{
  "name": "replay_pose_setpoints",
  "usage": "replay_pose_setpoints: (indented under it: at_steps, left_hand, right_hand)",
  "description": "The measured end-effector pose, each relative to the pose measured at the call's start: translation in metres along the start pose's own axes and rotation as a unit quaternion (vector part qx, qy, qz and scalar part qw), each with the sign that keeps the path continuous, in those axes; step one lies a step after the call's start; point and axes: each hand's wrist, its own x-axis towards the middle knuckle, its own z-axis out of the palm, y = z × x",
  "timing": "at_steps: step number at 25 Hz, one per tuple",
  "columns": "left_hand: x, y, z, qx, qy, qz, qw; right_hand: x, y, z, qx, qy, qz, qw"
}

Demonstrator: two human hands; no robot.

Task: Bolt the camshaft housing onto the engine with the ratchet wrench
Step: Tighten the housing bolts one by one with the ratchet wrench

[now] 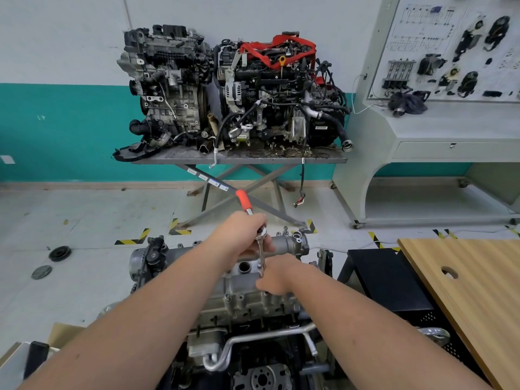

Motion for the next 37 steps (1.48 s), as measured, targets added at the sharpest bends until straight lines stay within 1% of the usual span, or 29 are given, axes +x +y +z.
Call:
replay_pose_setpoints:
  at_steps: [1,2,3,4,5,7,8,9,10,11,12,13,14,15,16,17,18,19,21,22,23,24,25,26,27,29,30,34,37]
  left_hand:
    - [-0.002,0.007,-0.001,0.079,-0.008,0.016,0.997]
    - [-0.004,0.013,-0.001,0.175,-0.014,0.045,0.983]
    - [-0.004,0.018,-0.001,0.285,-0.018,0.084,0.955]
    - [-0.004,0.022,0.001,0.394,-0.020,0.127,0.910]
    - [-0.005,0.023,0.002,0.497,-0.019,0.167,0.851]
    - [-0.006,0.013,0.007,0.661,0.014,0.288,0.693]
    - [-0.005,0.004,0.007,0.686,0.041,0.381,0.619]
    - [-0.005,-0.007,0.005,0.675,0.063,0.473,0.563]
    - [-0.006,-0.018,0.000,0.637,0.093,0.545,0.538]
    - [-0.005,-0.030,-0.004,0.578,0.132,0.582,0.556]
    - [-0.003,-0.040,-0.007,0.508,0.156,0.575,0.622]
    - [-0.004,-0.049,-0.006,0.420,0.164,0.532,0.717]
    - [-0.005,-0.058,0.000,0.319,0.146,0.467,0.811]
    - [-0.007,-0.065,0.010,0.198,0.118,0.410,0.883]
    - [-0.008,-0.068,0.022,0.058,0.097,0.362,0.925]
    - [-0.008,-0.065,0.032,-0.078,0.089,0.304,0.945]
    - [-0.007,-0.058,0.038,-0.190,0.091,0.237,0.949]
    - [-0.006,-0.052,0.040,-0.269,0.086,0.175,0.943]
    - [-0.003,-0.042,0.035,-0.344,0.059,0.085,0.933]
    - [-0.002,-0.036,0.028,-0.349,0.050,0.051,0.935]
    - [0.000,-0.031,0.021,-0.334,0.045,0.024,0.941]
    - [0.000,-0.025,0.016,-0.306,0.040,0.003,0.951]
    - [0.000,-0.020,0.012,-0.269,0.034,-0.016,0.963]
    - [-0.002,-0.015,0.009,-0.226,0.027,-0.034,0.973]
    - [-0.003,-0.011,0.007,-0.179,0.021,-0.054,0.982]
    - [-0.004,-0.006,0.005,-0.105,0.007,-0.083,0.991]
    - [-0.004,-0.005,0.004,-0.093,-0.005,-0.090,0.992]
    - [-0.006,-0.005,0.007,-0.110,-0.037,-0.078,0.990]
    - [-0.007,-0.005,0.006,-0.112,-0.045,-0.060,0.991]
  right_hand:
    - [0.002,0.003,0.001,0.002,0.000,0.002,1.000]
    - [0.004,0.003,0.002,0.001,0.003,0.006,1.000]
    - [0.005,0.002,0.003,-0.002,0.007,-0.001,1.000]
    - [0.006,0.003,0.005,-0.006,0.008,-0.002,1.000]
    - [0.006,0.003,0.005,-0.009,0.012,0.000,1.000]
    - [0.002,0.002,0.006,-0.011,0.029,0.009,0.999]
    - [0.002,0.002,0.007,-0.011,0.043,0.009,0.999]
    - [0.002,0.002,0.007,0.002,0.053,0.005,0.999]
    - [0.004,0.002,0.007,0.022,0.059,-0.004,0.998]
    - [0.003,0.001,0.008,0.069,0.070,-0.020,0.995]
    - [0.006,0.002,0.009,0.093,0.081,-0.028,0.992]
    - [0.007,0.001,0.010,0.073,0.078,-0.038,0.994]
    - [0.005,-0.001,0.010,0.052,0.057,-0.023,0.997]
    - [0.005,-0.001,0.011,0.026,0.050,-0.010,0.998]
    - [0.005,-0.001,0.012,0.019,0.052,-0.013,0.998]
    - [0.005,0.000,0.014,0.011,0.053,-0.021,0.998]
    - [0.006,0.000,0.016,-0.002,0.061,-0.023,0.998]
    - [0.004,-0.002,0.018,-0.004,0.087,-0.021,0.996]
    - [0.006,0.000,0.025,-0.006,0.149,-0.005,0.989]
    - [0.005,0.001,0.025,0.008,0.152,0.000,0.988]
    - [0.004,0.003,0.025,0.062,0.124,-0.004,0.990]
    - [0.004,0.004,0.025,0.141,0.070,-0.006,0.988]
    - [0.004,0.004,0.027,0.221,0.020,-0.003,0.975]
    - [0.003,0.005,0.029,0.269,0.002,-0.001,0.963]
    - [0.002,0.006,0.031,0.286,0.011,-0.002,0.958]
    - [0.000,0.006,0.034,0.272,0.048,-0.009,0.961]
    - [0.000,0.006,0.034,0.254,0.062,-0.017,0.965]
    - [0.000,0.008,0.032,0.195,0.090,-0.057,0.975]
    - [0.000,0.010,0.033,0.180,0.097,-0.062,0.977]
